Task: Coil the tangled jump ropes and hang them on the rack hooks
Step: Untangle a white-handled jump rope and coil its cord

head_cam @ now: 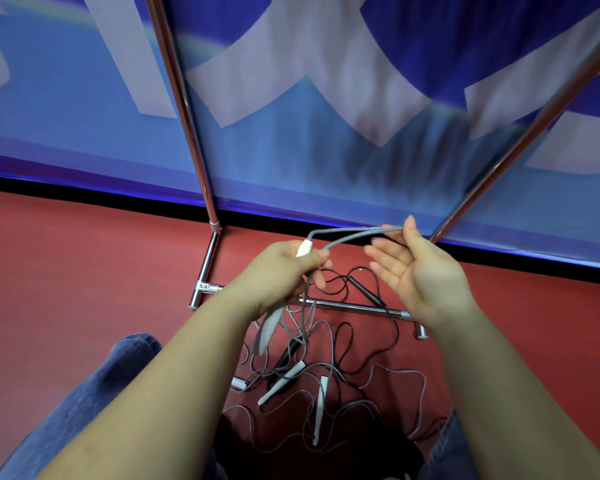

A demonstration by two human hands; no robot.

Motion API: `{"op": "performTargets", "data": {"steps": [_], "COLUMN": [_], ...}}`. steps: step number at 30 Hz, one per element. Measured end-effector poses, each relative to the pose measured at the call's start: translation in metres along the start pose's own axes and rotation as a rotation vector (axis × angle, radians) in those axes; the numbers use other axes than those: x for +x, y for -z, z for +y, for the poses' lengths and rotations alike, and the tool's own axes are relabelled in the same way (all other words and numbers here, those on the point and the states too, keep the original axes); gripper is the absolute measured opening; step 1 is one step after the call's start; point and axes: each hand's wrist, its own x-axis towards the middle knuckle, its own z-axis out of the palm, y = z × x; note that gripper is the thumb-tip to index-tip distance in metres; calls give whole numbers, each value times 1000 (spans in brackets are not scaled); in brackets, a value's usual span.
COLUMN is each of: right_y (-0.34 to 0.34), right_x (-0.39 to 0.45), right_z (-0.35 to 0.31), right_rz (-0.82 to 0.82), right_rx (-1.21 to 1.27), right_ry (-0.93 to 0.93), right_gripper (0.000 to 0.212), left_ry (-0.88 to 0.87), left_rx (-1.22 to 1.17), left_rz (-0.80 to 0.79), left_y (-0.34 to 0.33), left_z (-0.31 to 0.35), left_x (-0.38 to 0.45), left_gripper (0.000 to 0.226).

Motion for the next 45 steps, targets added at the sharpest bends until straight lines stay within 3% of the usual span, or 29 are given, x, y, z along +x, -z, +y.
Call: {"op": "performTargets", "data": {"steps": [3, 5, 8, 10, 13, 16, 22, 24, 26, 30, 33, 36, 39, 42, 44, 45], "right_y": [-4, -5, -5, -6, -9, -11, -15, -17, -20, -17, -11, -8, -6, -5, -7, -6], "right_x": [0, -1, -3, -6, -7, -7, -10, -10, -10, -4, -3, -2, 1, 3, 1, 1], "right_z": [11, 22, 43, 52, 55, 54, 58, 56, 47, 22, 14, 13, 10, 10, 14, 19], "right_rz": [-90, -208, -451, -489, -400, -302, -420, -387, -304, -56, 34, 31, 27, -5, -90, -145], "right_rx": [-238, -595, -1020, -1108, -1127, -1116, -1211, -1129, -800, -54, 207, 258, 299, 258, 7, -253], "right_ry": [27, 45, 27, 16, 48, 117, 87, 56, -38, -168, -236, -258, -230, -195, -154, -109], "right_gripper": [29, 19, 20, 17, 12, 26, 17, 19, 12, 7, 11, 12, 14, 17, 17, 19], "left_ry": [12, 41, 80, 91, 97, 117, 144, 122, 81, -7, -41, 7, -18, -42, -32, -24], "left_rx": [-145, -290, -482, -574, -648, -680, -724, -694, -568, -110, 346, 466, 484, 280, 101, 20], "left_rz": [112, 159, 175, 172, 177, 146, 80, 129, 190, 222, 87, -49, 10, 59, 102, 132], "left_y": [2, 4, 7, 9, 12, 12, 9, 10, 11, 8, 4, 0, -1, -1, 1, 1], "left_z": [1, 3, 6, 7, 7, 8, 11, 11, 9, -2, -9, -9, -12, -14, -13, -11], "left_x": [3, 4, 4, 4, 5, 4, 0, 3, 5, 7, 4, -2, 3, 6, 8, 9], "left_gripper": [22, 21, 22, 22, 22, 24, 26, 25, 25, 25, 29, 24, 15, 10, 12, 13]}}
